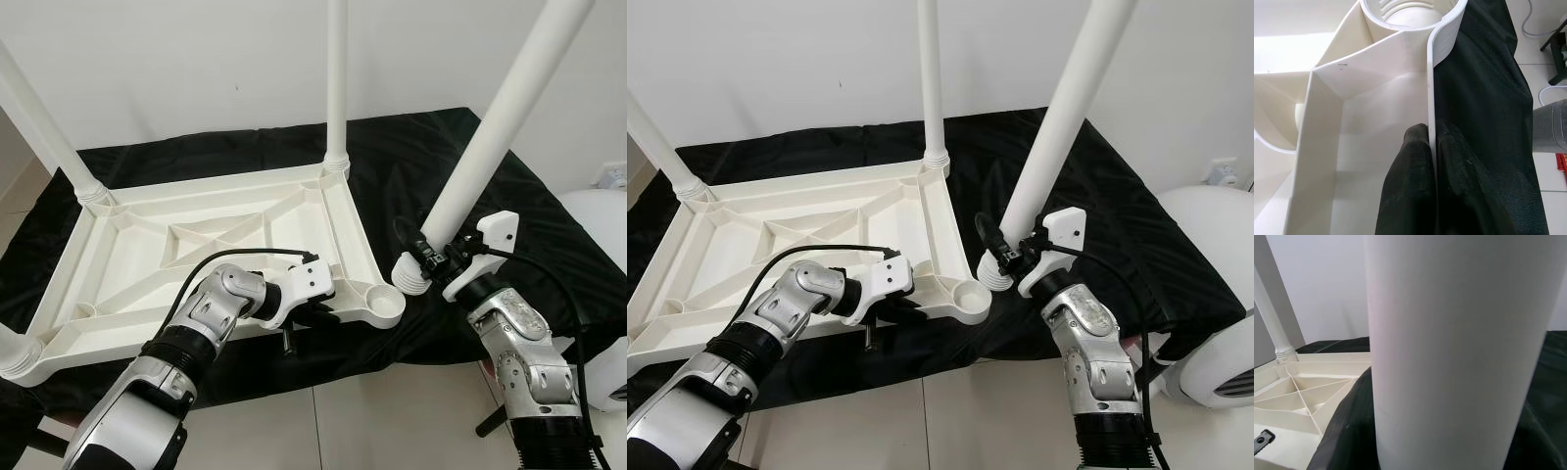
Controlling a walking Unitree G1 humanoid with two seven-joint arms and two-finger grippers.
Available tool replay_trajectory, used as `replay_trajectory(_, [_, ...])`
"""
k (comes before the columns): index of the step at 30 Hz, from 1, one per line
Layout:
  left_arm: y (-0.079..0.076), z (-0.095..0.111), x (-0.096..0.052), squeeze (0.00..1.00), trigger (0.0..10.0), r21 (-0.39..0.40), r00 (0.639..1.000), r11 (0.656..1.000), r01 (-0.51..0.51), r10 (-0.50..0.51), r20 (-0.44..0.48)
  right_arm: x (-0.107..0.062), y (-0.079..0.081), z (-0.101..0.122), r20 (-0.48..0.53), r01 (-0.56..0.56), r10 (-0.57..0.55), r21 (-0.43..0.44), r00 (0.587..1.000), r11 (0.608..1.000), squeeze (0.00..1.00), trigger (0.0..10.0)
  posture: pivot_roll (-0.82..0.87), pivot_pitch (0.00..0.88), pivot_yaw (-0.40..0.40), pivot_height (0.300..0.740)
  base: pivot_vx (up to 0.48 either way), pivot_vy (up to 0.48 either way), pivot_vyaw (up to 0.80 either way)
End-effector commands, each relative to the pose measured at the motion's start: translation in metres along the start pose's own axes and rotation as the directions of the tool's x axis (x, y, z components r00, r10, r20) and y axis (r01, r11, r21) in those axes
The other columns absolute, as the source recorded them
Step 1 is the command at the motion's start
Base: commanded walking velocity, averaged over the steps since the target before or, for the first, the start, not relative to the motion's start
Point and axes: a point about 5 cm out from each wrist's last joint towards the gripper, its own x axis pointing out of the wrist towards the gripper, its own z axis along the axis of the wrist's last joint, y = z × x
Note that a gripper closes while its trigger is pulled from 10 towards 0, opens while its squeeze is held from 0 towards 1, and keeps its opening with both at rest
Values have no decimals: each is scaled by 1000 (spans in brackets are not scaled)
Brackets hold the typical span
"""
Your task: Building children table
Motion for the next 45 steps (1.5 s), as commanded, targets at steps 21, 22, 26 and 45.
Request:
replay_trajectory(21, [1, 8, -9, 0, 10000, -144, 988, 988, -63, 82, 131, 2, -10, 10, 42, 34, -33, -27, 999, 999, 0, 10000, -147, 85, 109, 740, 0, 0, 0])
replay_trajectory(22, [1, 8, -9, 0, 10000, -144, 988, 988, -63, 82, 131, 2, -10, 10, 42, 34, -33, -27, 999, 999, 0, 10000, -147, 85, 109, 740, 0, 0, 0])
replay_trajectory(26, [2, 11, -5, 0, 10000, -149, 986, 985, -90, 110, 128, 2, -10, 10, 45, 33, -32, -29, 998, 999, 0, 10000, -147, 87, 108, 740, 0, 0, 0])
replay_trajectory(45, [-2, 14, 11, 545, 10000, -167, 983, 975, -144, 160, 88, 3, -9, 14, 52, 26, -24, -38, 998, 999, 0, 10000, -151, 88, 107, 740, 0, 0, 0])
